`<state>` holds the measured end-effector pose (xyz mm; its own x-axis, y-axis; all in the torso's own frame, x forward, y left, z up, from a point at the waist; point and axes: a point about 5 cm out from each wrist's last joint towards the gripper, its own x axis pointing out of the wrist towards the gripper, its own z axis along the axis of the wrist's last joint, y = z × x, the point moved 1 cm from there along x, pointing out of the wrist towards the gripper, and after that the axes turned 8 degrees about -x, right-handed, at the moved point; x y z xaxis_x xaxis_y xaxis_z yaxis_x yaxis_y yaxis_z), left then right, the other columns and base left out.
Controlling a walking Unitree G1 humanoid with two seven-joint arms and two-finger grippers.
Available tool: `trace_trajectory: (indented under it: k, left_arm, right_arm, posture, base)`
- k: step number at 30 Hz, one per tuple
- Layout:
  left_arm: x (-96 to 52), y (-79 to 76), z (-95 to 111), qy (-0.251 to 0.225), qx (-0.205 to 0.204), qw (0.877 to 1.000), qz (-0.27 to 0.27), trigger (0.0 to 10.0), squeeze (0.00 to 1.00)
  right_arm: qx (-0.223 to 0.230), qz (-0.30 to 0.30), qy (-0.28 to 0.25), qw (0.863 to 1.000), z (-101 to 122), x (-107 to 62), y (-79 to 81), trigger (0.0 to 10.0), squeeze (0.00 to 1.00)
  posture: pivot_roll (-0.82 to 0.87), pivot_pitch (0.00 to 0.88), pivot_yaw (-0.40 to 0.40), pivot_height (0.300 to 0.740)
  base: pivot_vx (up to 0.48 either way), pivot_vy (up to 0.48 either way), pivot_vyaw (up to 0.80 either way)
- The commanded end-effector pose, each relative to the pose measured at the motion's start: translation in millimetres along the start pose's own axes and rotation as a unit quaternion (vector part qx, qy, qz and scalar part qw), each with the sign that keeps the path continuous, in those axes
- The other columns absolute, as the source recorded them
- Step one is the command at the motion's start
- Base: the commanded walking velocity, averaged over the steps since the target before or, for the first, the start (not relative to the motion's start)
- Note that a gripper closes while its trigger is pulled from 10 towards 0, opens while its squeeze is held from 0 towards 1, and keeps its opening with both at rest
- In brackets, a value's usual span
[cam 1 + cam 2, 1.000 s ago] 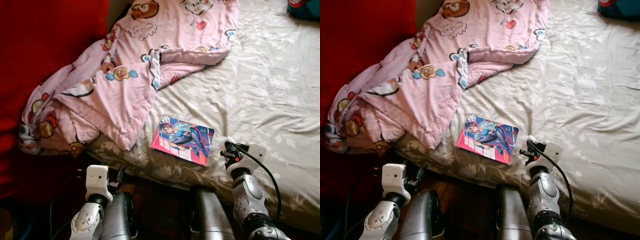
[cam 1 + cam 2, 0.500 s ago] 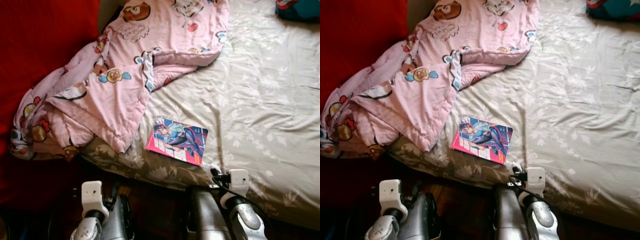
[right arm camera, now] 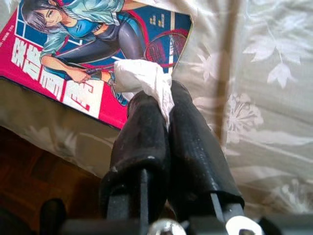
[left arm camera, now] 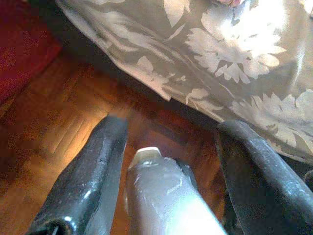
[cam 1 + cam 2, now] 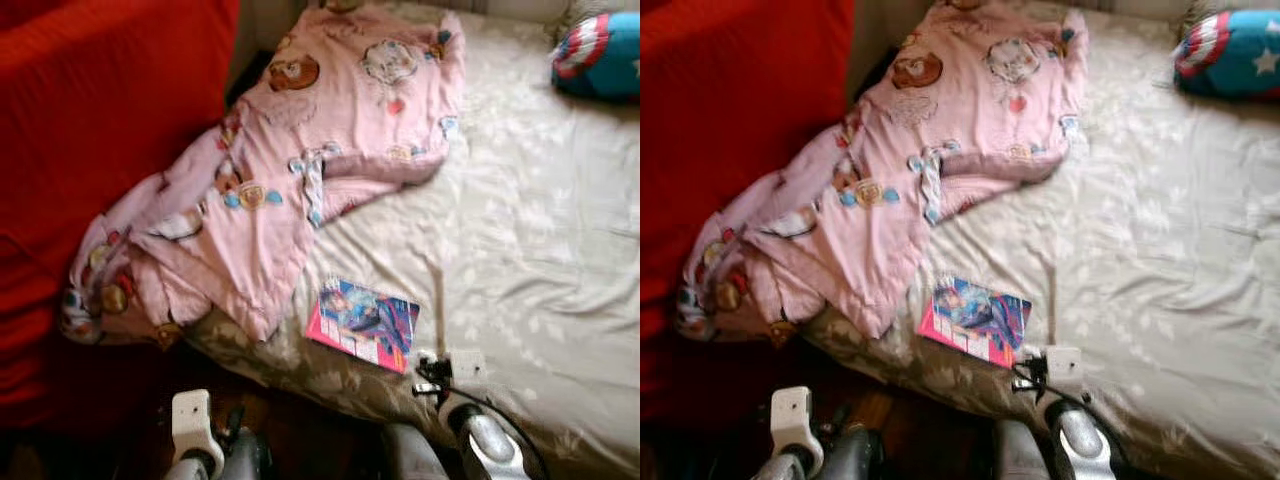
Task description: Clean up the room
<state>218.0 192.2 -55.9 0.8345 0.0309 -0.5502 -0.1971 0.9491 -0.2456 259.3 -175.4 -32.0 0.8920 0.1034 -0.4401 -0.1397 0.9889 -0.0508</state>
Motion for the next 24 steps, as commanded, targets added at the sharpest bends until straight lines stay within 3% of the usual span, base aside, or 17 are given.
trace_trajectory:
  k: [1,6,8,14,17,24]
  left_arm:
    - [-5.1,8.8,-15,0.032,0.001,0.999,0.017,10.0,0.00]
    - [-3.4,8.8,-28,0.081,0.023,0.996,0.028,10.0,0.00]
    - [-3.4,8.8,-28,0.081,0.023,0.996,0.028,10.0,0.00]
    - [-11.3,5.9,-53,0.148,0.033,0.988,0.029,10.0,0.00]
    - [-20.8,19.4,-64,0.170,0.021,0.984,0.046,10.0,0.00]
    - [-38.0,42.3,-78,0.194,0.020,0.979,0.066,10.0,0.00]
  right_arm:
    - [0.001,-0.007,0.031,0.999,-14,-5.5,-3.4,10.0,0.00]
    - [0.000,-0.012,0.104,0.995,-39,-14.3,-6.7,10.0,0.00]
    - [0.000,-0.012,0.104,0.995,-39,-14.3,-6.7,10.0,0.00]
    - [0.021,-0.034,0.172,0.984,-68,-30.7,-8.6,10.0,0.00]
    - [0.023,-0.041,0.202,0.978,-82,-39.5,-6.6,10.0,0.00]
    - [0.027,-0.032,0.211,0.977,-86,-41.1,0.5,10.0,0.00]
  posture:
    - [-0.06,0.113,-0.012,0.721]
    - [-0.08,0.076,-0.008,0.726]
    - [-0.08,0.076,-0.008,0.726]
    - [-0.09,0.078,-0.010,0.726]
    - [-0.08,0.122,-0.019,0.726]
    - [-0.08,0.151,-0.010,0.726]
  base:
    - [0.000,0.000,0.00]
    - [0.000,0.000,0.00]
    - [0.000,0.000,0.00]
    - [0.000,0.000,0.00]
    - [0.000,0.000,0.00]
    - [0.000,0.000,0.00]
